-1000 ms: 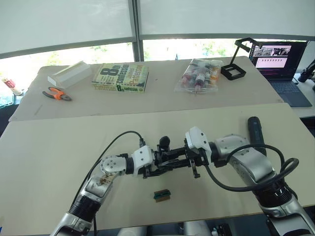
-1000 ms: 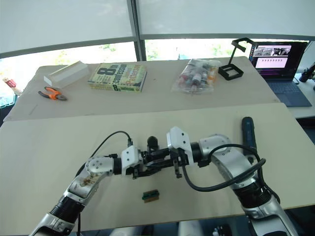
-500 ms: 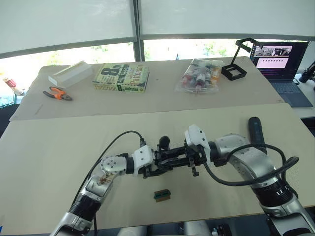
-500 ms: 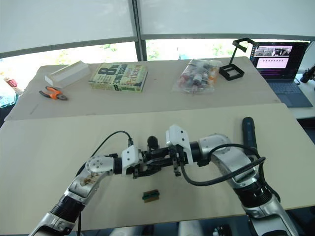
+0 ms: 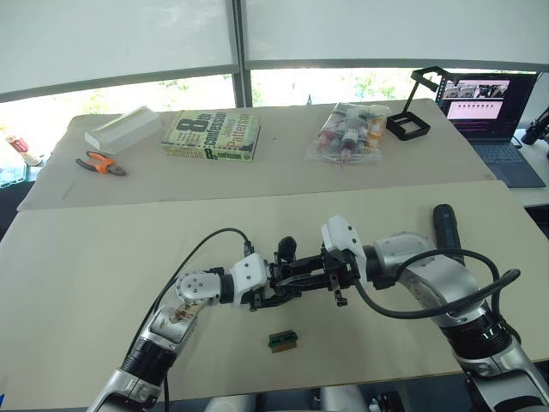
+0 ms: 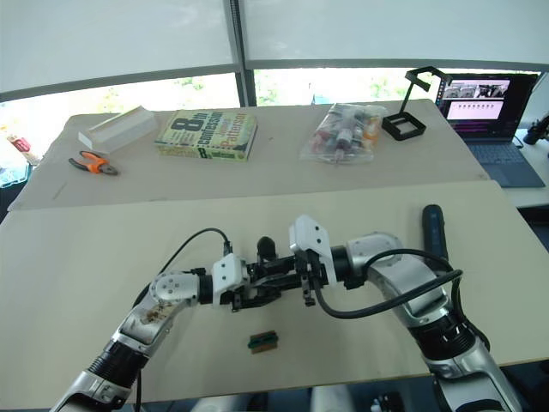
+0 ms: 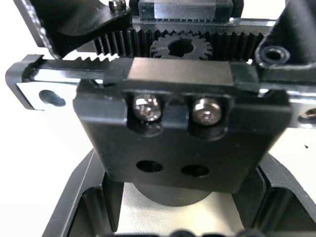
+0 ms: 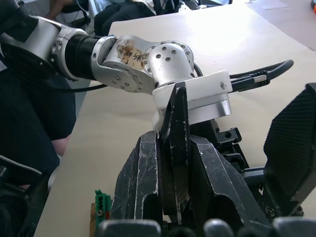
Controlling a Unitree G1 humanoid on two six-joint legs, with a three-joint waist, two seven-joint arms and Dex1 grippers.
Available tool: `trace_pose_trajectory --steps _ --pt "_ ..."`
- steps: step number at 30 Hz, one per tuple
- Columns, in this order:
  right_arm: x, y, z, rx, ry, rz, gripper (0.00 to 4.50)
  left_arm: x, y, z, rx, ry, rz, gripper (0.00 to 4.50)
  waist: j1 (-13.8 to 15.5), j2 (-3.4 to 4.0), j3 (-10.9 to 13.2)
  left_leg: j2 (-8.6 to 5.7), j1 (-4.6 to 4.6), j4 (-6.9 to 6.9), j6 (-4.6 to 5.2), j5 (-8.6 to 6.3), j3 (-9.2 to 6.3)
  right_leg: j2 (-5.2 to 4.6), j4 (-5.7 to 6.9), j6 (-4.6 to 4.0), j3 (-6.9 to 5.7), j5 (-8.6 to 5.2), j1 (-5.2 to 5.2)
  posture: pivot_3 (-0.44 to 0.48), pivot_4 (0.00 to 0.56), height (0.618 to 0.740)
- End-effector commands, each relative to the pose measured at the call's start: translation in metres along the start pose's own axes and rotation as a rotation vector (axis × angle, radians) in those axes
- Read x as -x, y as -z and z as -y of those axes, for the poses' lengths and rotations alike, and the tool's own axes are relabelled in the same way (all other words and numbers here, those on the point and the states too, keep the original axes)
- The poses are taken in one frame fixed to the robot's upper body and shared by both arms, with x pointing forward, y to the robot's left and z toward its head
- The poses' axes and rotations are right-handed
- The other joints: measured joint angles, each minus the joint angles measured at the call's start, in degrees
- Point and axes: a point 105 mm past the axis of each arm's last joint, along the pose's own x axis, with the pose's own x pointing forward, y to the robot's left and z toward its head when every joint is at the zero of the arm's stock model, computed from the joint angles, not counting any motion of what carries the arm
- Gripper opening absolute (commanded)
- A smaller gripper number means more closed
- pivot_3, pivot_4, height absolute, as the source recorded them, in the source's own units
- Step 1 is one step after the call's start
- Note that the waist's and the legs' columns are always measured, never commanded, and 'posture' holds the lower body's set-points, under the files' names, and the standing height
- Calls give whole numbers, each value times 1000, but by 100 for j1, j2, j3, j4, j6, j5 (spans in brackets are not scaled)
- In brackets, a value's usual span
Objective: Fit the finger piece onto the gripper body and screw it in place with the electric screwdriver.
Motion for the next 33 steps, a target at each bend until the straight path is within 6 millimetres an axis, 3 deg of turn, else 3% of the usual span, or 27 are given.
trace_pose_trajectory --steps 1,8,19,33 --pt "2 58 -4 -162 40 -185 353 4 -19 -13 -68 -48 44 2354 0 0 0 0 0 0 0 0 0 0 0 0 0 0 0 0 150 740" --pt "4 74 -6 -170 26 -188 353 6 -18 -11 -71 -40 40 2354 -9 1 -8 1 8 -5 0 0 0 1 -1 1 1 -1 5 0 150 740" --pt "9 75 8 -210 147 -213 353 3 -19 -14 -82 -25 40 2354 -21 -3 -24 8 15 -13 -2 0 1 5 0 1 1 -1 7 0 150 740" --pt "7 65 6 -189 75 -195 353 4 -19 -14 -78 -30 41 2354 -18 -3 -25 8 15 -14 -2 0 0 4 0 0 1 0 9 0 150 740"
